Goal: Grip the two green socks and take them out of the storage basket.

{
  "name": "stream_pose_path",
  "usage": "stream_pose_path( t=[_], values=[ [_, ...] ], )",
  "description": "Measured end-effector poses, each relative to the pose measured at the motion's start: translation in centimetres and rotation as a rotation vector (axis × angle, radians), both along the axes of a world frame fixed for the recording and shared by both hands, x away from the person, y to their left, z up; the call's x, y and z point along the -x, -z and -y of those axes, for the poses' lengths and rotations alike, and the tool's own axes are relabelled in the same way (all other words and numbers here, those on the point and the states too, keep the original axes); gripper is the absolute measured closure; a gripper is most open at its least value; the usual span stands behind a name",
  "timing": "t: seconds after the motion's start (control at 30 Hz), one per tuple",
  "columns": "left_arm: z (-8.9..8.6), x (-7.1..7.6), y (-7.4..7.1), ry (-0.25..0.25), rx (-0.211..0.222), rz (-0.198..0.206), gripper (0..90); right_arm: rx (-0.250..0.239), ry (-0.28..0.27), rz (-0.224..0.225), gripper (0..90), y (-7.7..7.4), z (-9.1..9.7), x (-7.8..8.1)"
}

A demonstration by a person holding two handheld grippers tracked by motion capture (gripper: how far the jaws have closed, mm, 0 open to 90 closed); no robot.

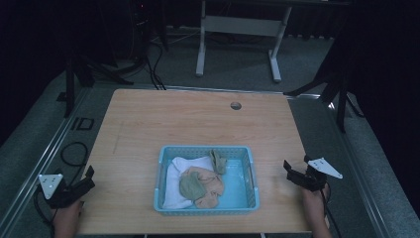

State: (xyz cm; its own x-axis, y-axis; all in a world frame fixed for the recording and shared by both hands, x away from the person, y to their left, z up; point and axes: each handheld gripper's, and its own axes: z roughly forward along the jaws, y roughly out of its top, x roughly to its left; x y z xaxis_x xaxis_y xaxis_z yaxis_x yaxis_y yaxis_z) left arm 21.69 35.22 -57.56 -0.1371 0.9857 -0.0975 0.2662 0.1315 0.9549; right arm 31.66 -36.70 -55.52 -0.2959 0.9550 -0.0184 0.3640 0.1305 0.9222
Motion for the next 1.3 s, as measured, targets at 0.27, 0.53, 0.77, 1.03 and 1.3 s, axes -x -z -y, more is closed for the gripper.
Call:
stream_pose_path(
  t=[0.27, 0.53, 0.77, 1.03, 1.3],
  values=[
    [0.0, 0.0, 0.0, -0.002, -0.002, -0.002, 0.7, 0.034, -0.003, -0.15, 13.2, -0.3, 0.2, -0.5],
    [0.0, 0.0, 0.0, -0.002, -0.001, -0.004, 0.7, 0.023, -0.017, -0.248, 13.2, -0.6, 0.8, -0.9],
    [0.0, 0.0, 0.0, -0.002, 0.001, -0.003, 0.7, 0.089, -0.042, -0.336, 13.6, -0.9, 0.9, -0.7],
    [0.0, 0.0, 0.0, -0.002, 0.001, -0.004, 0.7, 0.2, -0.112, -0.479, 15.4, -2.0, 1.0, -0.2],
    [0.0, 0.0, 0.0, 0.0, 0.004, -0.006, 0.7, 0.298, -0.323, -0.66, 14.1, -2.5, 0.8, 0.4]
  ],
)
